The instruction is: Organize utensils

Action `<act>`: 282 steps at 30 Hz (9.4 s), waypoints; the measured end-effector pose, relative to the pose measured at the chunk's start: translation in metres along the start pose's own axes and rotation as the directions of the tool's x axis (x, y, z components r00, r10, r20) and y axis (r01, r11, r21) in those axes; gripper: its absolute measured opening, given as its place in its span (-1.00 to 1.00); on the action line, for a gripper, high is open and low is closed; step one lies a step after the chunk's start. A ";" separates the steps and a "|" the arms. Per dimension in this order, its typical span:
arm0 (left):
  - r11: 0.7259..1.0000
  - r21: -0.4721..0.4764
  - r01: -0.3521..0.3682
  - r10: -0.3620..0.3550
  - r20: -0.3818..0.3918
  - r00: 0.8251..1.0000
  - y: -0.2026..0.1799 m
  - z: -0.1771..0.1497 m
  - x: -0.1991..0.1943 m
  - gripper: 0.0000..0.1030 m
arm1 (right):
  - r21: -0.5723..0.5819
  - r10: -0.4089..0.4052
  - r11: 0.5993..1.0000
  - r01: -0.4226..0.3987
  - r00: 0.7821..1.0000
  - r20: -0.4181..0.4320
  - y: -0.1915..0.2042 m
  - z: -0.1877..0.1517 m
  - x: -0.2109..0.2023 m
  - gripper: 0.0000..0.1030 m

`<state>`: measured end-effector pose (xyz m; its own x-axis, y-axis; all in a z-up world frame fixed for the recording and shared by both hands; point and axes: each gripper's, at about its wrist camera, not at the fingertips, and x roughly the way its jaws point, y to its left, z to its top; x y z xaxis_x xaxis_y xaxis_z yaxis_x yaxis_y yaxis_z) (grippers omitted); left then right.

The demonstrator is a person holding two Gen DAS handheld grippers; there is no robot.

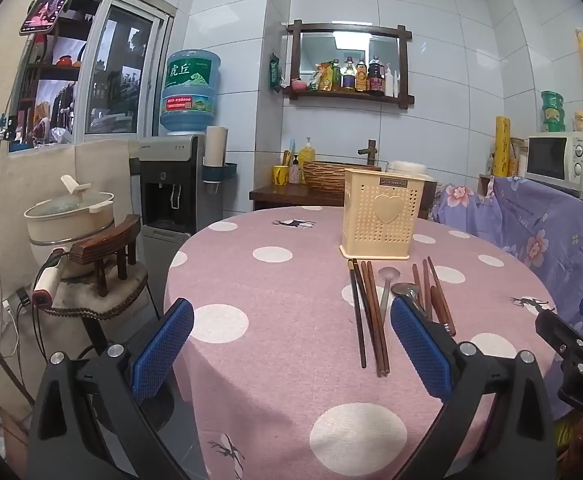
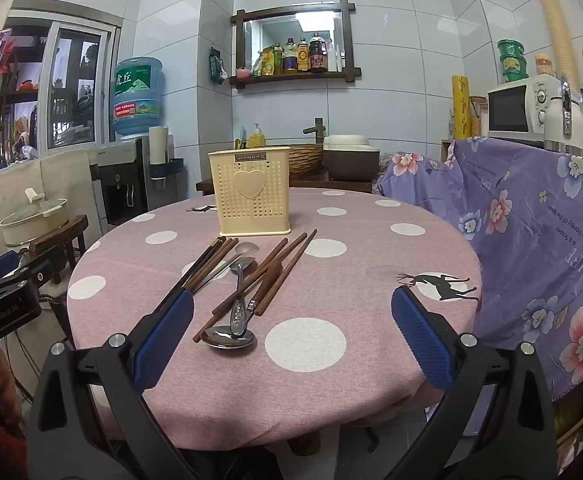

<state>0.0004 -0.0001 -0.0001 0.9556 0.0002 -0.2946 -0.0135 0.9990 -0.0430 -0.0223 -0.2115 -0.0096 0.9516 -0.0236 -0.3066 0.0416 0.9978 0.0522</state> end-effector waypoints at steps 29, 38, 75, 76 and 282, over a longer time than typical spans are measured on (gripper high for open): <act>1.000 0.002 0.005 -0.005 0.002 1.000 -0.003 0.004 -0.003 0.90 | 0.000 0.000 1.000 0.000 1.000 -0.003 0.001 -0.001 0.001 0.90; 1.000 0.003 0.008 -0.008 0.010 1.000 0.003 0.010 -0.005 0.90 | 0.000 0.000 1.000 0.000 1.000 -0.003 0.001 -0.001 0.001 0.90; 1.000 0.004 0.013 -0.013 0.029 0.999 -0.001 0.003 -0.006 0.90 | 0.000 0.000 1.000 0.000 1.000 -0.003 0.002 -0.001 0.000 0.90; 1.000 0.004 0.013 -0.013 0.029 0.999 -0.001 0.003 -0.006 0.90 | 0.000 0.000 1.000 0.000 1.000 -0.003 0.002 -0.001 0.000 0.90; 0.958 -0.008 0.287 -0.285 -0.138 0.948 -0.068 0.312 0.214 -0.84 | 0.109 0.110 0.988 -0.107 0.994 -0.023 -0.022 0.356 0.245 -0.88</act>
<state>0.2978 -0.0541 0.2373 0.8696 -0.2912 -0.3988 0.2591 0.9566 -0.1335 0.3187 -0.2616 0.2524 0.9432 0.0879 -0.3205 -0.0275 0.9817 0.1885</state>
